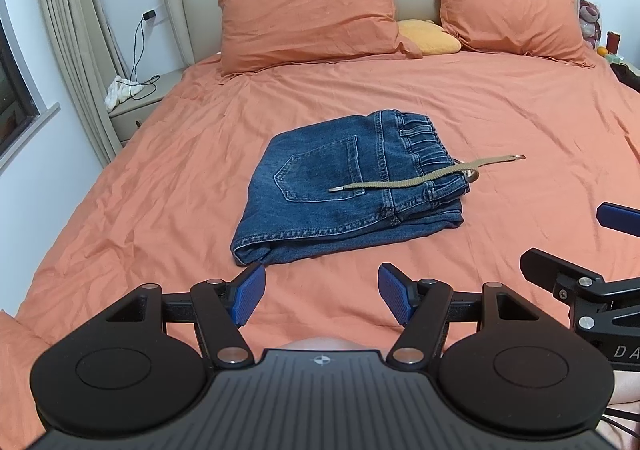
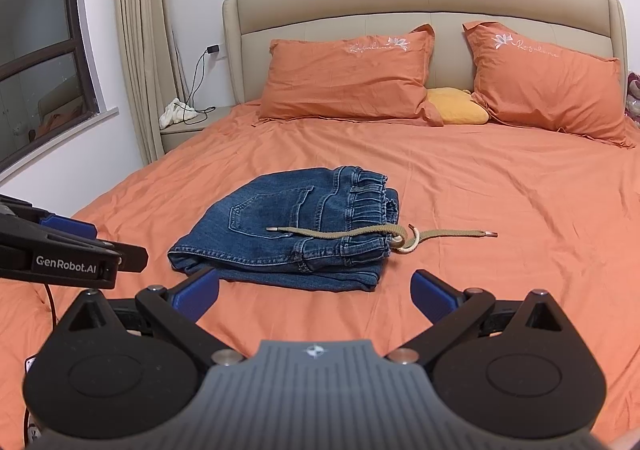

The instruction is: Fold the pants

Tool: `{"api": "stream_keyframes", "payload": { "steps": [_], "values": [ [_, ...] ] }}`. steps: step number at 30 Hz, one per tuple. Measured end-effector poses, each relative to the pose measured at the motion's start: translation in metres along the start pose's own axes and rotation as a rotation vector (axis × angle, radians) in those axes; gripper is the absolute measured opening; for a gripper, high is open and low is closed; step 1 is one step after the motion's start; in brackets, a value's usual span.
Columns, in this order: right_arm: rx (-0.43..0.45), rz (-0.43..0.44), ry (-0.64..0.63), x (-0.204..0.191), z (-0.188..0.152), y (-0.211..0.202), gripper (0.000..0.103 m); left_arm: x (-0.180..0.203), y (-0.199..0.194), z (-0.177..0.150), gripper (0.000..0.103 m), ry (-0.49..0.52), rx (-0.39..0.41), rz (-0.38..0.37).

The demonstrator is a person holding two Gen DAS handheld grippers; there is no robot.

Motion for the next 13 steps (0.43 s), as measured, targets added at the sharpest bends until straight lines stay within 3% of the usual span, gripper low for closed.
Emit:
{"api": "stream_keyframes", "payload": {
  "steps": [13],
  "values": [
    [-0.003, -0.003, 0.004, 0.0047, -0.0016, -0.0059, 0.098, 0.0034, -0.0048, 0.0041, 0.076, 0.020, 0.018, -0.011]
  ]
}}
Point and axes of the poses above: each gripper's, at about its wrist camera, not at the fingertips, and y roughly the way its jaws point, x to its right, z to its top, the point moved 9 cm from there along y, roughly the way its jaws point, and after that the axes turned 9 degrees about -y, right-handed, at the moved point
